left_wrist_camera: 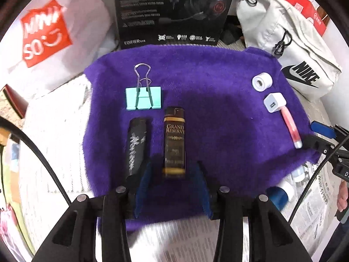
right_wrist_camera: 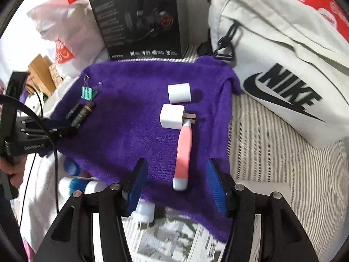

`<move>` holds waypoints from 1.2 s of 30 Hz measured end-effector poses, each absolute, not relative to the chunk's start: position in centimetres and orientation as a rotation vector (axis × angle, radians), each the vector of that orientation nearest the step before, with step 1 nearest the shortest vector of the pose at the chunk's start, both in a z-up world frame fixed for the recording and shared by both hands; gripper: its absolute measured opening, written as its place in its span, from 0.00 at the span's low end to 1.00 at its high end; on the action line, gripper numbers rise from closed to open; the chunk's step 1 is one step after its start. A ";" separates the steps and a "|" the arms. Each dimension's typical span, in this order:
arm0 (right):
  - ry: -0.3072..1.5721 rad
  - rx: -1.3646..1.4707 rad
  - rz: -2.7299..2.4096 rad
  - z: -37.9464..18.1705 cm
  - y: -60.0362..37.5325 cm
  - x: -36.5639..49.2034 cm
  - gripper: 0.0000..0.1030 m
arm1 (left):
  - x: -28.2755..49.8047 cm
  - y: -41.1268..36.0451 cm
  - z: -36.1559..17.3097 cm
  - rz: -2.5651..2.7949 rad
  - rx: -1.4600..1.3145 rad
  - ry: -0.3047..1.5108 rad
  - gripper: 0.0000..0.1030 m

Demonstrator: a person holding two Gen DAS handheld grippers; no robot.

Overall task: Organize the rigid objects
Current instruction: 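Lower the Grand Reserve box beside the Horizon case and open the left tool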

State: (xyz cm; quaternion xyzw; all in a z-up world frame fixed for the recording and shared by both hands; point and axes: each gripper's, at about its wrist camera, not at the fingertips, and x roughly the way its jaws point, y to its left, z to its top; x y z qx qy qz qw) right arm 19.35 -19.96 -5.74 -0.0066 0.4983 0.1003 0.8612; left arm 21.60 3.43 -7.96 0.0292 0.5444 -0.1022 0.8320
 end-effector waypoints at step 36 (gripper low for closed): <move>1.075 0.104 0.212 -5.8 -23.2 11.8 0.62 | 17.7 -2.5 -10.0 -0.237 -0.054 1.238 0.34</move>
